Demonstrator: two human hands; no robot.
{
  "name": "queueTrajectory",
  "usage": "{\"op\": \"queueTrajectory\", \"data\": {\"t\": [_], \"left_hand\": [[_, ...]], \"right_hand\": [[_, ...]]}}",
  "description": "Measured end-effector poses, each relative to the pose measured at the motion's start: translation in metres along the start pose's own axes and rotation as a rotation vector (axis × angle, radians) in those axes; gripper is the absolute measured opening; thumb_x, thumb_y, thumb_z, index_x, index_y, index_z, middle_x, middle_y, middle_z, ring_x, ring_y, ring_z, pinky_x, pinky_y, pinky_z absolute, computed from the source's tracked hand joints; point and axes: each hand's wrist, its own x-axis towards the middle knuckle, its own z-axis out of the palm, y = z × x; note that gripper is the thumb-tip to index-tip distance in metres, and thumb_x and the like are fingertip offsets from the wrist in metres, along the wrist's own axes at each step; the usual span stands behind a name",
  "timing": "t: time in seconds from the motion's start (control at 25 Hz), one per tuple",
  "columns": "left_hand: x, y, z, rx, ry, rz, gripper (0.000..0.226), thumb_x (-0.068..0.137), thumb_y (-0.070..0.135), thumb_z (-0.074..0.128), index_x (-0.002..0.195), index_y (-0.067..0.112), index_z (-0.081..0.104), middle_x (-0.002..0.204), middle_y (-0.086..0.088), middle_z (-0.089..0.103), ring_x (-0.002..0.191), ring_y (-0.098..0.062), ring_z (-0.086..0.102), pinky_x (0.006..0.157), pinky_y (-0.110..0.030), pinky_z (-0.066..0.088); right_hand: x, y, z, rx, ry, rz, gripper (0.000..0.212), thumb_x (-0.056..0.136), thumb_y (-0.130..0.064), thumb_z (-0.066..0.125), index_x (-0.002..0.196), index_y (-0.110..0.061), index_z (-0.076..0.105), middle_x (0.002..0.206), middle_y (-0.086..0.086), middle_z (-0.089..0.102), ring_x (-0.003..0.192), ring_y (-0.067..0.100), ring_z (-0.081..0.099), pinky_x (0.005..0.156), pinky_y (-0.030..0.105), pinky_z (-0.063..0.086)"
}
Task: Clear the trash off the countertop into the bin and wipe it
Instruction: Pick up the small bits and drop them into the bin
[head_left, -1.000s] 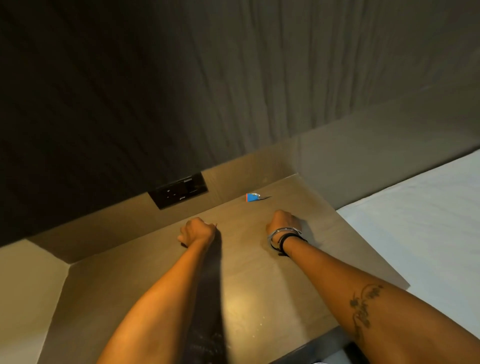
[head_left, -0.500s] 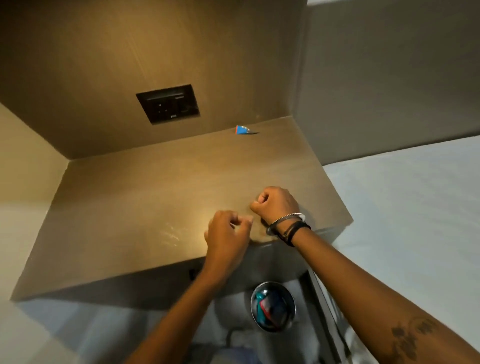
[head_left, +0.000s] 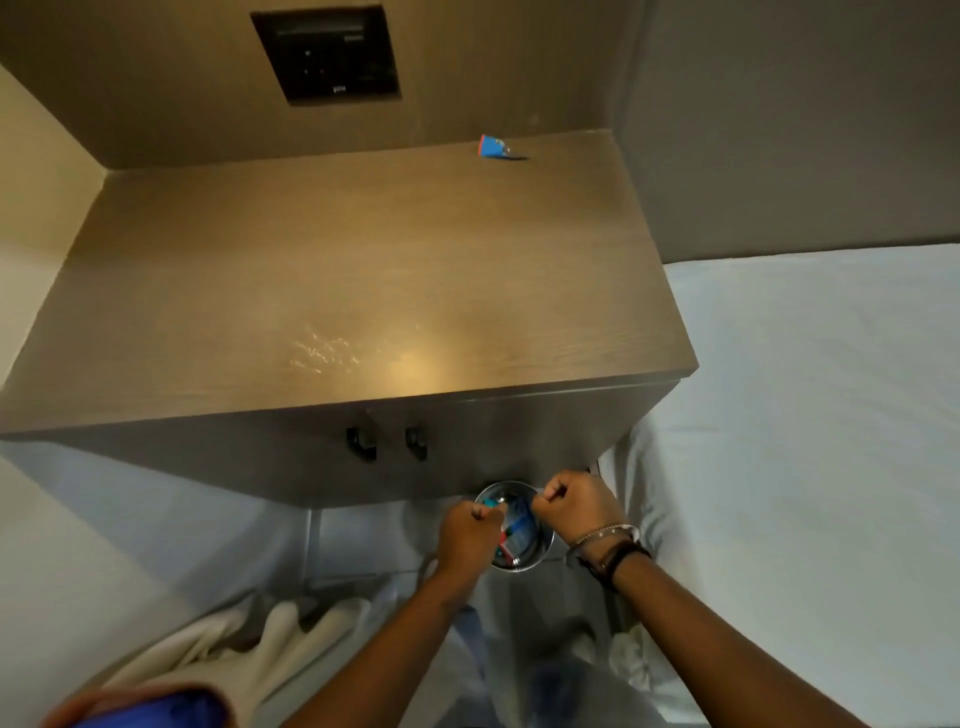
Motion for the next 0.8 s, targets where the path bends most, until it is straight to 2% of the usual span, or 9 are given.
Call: {"op": "queueTrajectory", "data": {"t": [0.12,0.2,0.28,0.36,0.44,0.52,0.6,0.72,0.8], "left_hand": [[0.041,0.020,-0.002,0.082,-0.017,0.070,0.038,0.089,0.007,0.062,0.053,0.015,0.052,0.061,-0.004,0.050,0.065,-0.014,0.046,0.057,-0.024,0.036],[0.055,0.043,-0.027,0.101,-0.018,0.100,0.020,0.089,0.001,0.058,0.074,0.001,0.071,0.074,-0.012,0.062,0.077,-0.018,0.052,0.065,-0.024,0.041],[0.064,0.039,-0.037,0.082,-0.014,0.091,0.018,0.090,-0.002,0.056,0.091,-0.004,0.074,0.089,-0.020,0.068,0.083,-0.021,0.055,0.074,-0.026,0.043],[0.060,0.037,-0.048,0.090,-0.021,0.154,0.014,0.091,0.001,0.059,0.092,-0.002,0.073,0.088,-0.019,0.068,0.083,-0.021,0.057,0.072,-0.022,0.043],[0.041,0.044,-0.054,0.147,-0.061,0.281,0.010,0.091,0.012,0.064,0.093,0.006,0.071,0.085,-0.006,0.067,0.083,-0.015,0.060,0.062,-0.017,0.043],[0.009,0.055,-0.062,0.224,-0.056,0.471,0.016,0.090,0.029,0.065,0.096,0.016,0.071,0.087,0.006,0.068,0.081,-0.008,0.064,0.067,-0.014,0.048],[-0.016,0.068,-0.071,0.287,0.052,0.742,0.025,0.089,0.046,0.060,0.095,0.024,0.069,0.087,0.014,0.067,0.080,0.000,0.063,0.070,-0.012,0.050],[-0.030,0.119,-0.093,0.263,0.295,1.129,0.034,0.091,0.052,0.053,0.096,0.022,0.069,0.093,0.011,0.069,0.087,-0.001,0.061,0.077,-0.014,0.047],[-0.008,0.177,-0.112,0.302,0.427,1.182,0.038,0.091,0.049,0.056,0.106,0.017,0.069,0.106,0.002,0.070,0.100,-0.009,0.062,0.088,-0.023,0.047]], "right_hand": [[0.037,-0.008,0.001,-0.065,-0.061,0.065,0.020,0.072,-0.038,0.070,0.068,-0.025,0.055,0.062,-0.010,0.058,0.062,0.012,0.059,0.050,0.020,0.039],[0.054,-0.028,-0.018,-0.058,0.006,0.073,0.019,0.076,-0.041,0.067,0.079,-0.026,0.056,0.070,-0.007,0.059,0.066,0.015,0.058,0.060,0.024,0.043],[0.058,-0.028,-0.025,-0.071,0.049,0.100,0.011,0.079,-0.032,0.062,0.082,-0.022,0.061,0.080,0.001,0.065,0.072,0.022,0.061,0.066,0.028,0.046],[0.058,-0.032,-0.031,-0.072,0.041,0.074,0.007,0.081,-0.024,0.059,0.075,-0.022,0.061,0.080,0.005,0.067,0.070,0.022,0.062,0.066,0.029,0.050],[0.049,-0.045,-0.037,-0.075,0.007,-0.003,0.013,0.083,-0.021,0.058,0.071,-0.020,0.061,0.075,0.006,0.068,0.069,0.024,0.064,0.067,0.034,0.056],[0.033,-0.063,-0.048,-0.083,0.009,-0.160,0.012,0.083,-0.022,0.059,0.074,-0.019,0.065,0.075,0.003,0.070,0.072,0.022,0.066,0.071,0.038,0.057],[0.017,-0.086,-0.064,-0.110,0.014,-0.316,0.009,0.081,-0.027,0.060,0.078,-0.022,0.066,0.073,-0.005,0.068,0.070,0.016,0.064,0.069,0.037,0.056],[0.013,-0.134,-0.101,-0.130,0.147,-0.540,0.010,0.075,-0.034,0.058,0.077,-0.027,0.064,0.067,-0.011,0.061,0.065,0.010,0.059,0.061,0.034,0.053],[0.042,-0.177,-0.131,-0.123,0.271,-0.583,0.013,0.073,-0.034,0.055,0.080,-0.026,0.064,0.076,-0.008,0.064,0.071,0.013,0.060,0.065,0.034,0.053]]}}
